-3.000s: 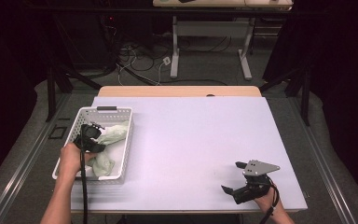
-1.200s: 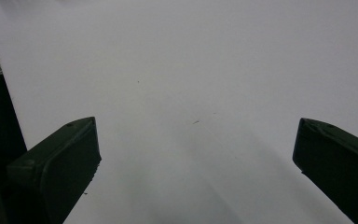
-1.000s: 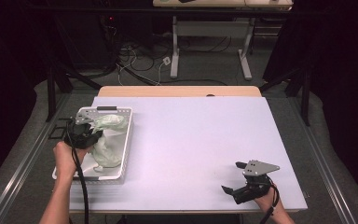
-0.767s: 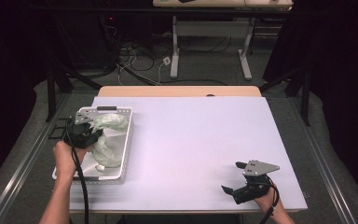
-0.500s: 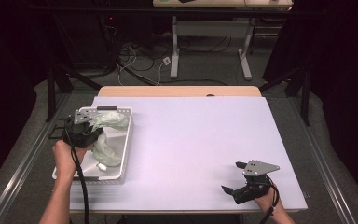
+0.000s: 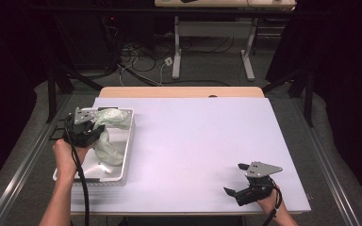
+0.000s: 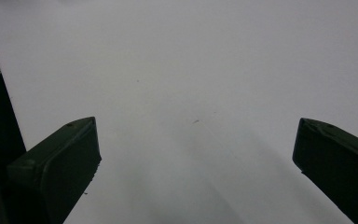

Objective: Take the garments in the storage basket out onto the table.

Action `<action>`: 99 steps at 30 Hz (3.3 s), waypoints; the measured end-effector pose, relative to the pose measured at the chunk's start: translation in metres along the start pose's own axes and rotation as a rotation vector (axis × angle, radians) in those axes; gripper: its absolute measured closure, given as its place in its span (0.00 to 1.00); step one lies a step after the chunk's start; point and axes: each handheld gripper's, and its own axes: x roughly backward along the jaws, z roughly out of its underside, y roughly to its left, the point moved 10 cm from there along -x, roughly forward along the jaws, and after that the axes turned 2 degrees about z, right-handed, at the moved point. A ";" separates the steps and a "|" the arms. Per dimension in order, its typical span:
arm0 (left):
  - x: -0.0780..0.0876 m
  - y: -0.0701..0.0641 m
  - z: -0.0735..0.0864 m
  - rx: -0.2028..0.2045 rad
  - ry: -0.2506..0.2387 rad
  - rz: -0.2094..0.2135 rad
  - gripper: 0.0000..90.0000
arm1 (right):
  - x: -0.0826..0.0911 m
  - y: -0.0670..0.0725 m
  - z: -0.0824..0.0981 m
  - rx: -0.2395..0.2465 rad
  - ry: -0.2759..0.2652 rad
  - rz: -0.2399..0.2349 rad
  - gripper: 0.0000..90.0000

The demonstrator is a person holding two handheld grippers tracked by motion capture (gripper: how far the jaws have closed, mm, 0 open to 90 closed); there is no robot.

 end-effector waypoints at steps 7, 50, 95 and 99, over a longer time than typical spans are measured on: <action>0.008 -0.003 -0.009 -0.012 -0.018 -0.006 0.86 | 0.001 0.000 0.001 -0.003 0.011 0.002 0.00; -0.007 -0.083 -0.060 -0.179 -0.046 0.136 0.86 | 0.001 0.000 0.002 -0.003 0.016 0.000 0.00; -0.046 -0.163 -0.081 -0.226 -0.082 0.325 0.86 | 0.000 -0.002 0.002 -0.007 0.008 0.001 0.00; -0.052 -0.169 -0.080 -0.222 -0.077 0.329 0.86 | 0.000 -0.002 0.002 -0.007 0.008 0.002 0.00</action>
